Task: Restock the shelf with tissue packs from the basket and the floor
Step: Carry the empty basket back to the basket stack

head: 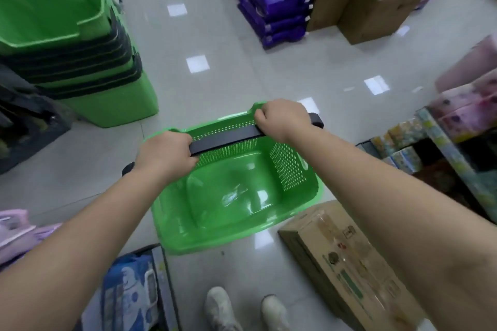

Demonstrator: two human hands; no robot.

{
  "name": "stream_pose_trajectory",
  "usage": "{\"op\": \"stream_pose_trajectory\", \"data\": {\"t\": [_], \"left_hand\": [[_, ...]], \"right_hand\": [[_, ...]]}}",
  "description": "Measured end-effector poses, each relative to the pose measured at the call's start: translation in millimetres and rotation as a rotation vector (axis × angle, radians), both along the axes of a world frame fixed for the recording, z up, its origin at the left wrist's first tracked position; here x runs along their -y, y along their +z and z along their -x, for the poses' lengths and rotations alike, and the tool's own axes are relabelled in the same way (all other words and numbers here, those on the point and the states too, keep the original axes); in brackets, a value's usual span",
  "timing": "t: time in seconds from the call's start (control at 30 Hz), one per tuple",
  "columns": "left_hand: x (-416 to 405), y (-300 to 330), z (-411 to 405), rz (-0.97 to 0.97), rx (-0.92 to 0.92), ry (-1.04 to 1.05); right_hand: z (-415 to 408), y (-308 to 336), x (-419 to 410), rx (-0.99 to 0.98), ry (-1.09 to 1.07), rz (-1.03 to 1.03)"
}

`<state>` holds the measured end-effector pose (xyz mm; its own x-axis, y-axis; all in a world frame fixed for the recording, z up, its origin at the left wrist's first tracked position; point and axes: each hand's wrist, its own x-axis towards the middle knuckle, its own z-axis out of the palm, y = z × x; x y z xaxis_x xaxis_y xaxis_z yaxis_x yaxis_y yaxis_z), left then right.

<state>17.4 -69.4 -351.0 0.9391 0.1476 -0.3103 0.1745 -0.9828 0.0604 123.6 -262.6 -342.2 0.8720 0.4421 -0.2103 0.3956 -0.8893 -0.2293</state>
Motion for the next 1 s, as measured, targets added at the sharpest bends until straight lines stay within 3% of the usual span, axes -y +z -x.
{"op": "stream_pose_trajectory", "data": {"t": [0.2, 0.47, 0.73, 1.0], "left_hand": [[10, 135, -15, -0.029, 0.023, -0.068], [23, 241, -73, -0.168, 0.124, -0.248], [13, 311, -141, -0.229, 0.224, -0.23], [-35, 323, -239, -0.215, 0.303, -0.155]], "right_hand": [[0, 121, 16, 0.036, -0.079, -0.04], [-35, 201, 42, 0.106, -0.136, -0.147], [-130, 272, 42, 0.244, 0.032, -0.187], [-247, 300, 7, 0.285, 0.061, -0.191]]}}
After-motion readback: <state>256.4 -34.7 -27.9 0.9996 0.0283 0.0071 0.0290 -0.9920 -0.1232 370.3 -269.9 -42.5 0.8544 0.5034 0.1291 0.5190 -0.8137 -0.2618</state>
